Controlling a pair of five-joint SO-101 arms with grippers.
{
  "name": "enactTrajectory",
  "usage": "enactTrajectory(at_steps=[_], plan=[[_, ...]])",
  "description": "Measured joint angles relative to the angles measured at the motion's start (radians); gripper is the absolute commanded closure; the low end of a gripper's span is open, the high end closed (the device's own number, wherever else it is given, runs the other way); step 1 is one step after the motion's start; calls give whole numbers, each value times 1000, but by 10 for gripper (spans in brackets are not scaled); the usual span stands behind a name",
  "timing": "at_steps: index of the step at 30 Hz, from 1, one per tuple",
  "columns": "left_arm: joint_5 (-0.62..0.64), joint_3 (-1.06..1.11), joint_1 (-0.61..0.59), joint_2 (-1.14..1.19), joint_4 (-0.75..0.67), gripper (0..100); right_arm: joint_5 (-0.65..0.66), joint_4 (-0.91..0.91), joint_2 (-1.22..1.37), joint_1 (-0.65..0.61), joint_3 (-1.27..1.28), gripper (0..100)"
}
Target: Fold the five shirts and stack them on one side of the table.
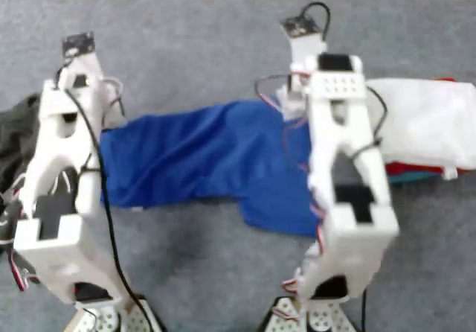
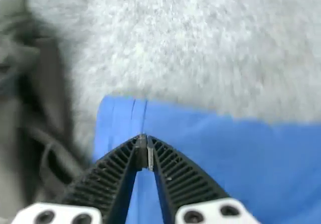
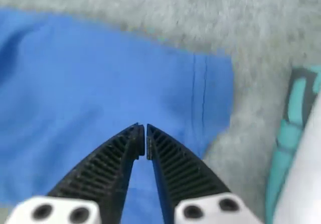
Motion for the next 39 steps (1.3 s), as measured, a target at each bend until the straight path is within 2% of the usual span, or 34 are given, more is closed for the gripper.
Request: enactTrajectory(at_steps=[2, 6, 13, 19, 22, 25, 30, 34, 37, 39], plan=[[29, 14, 0, 52, -94, 970, -5, 0, 106, 0, -104, 985], [55, 14, -34, 143, -193, 971, -5, 21, 282, 3, -270, 985], [60, 14, -92, 153, -311, 971, -3, 51, 494, 97, -476, 985], [61, 14, -115, 155, -373, 971, -3, 141, 569, 100, -640, 985], [60, -3, -112, 157, -370, 971, -3, 199, 574, 103, -732, 985], [60, -68, -106, 153, -310, 971, -3, 279, 574, 94, -853, 985], [60, -170, -106, 68, -117, 971, -3, 427, 572, 86, -1071, 985], [58, -181, -100, 8, 23, 971, -3, 440, 572, 86, -1071, 985], [58, -115, -100, 3, 26, 971, -3, 440, 572, 86, -993, 985], [58, -29, -100, 3, -48, 971, -3, 434, 580, 86, -933, 985]])
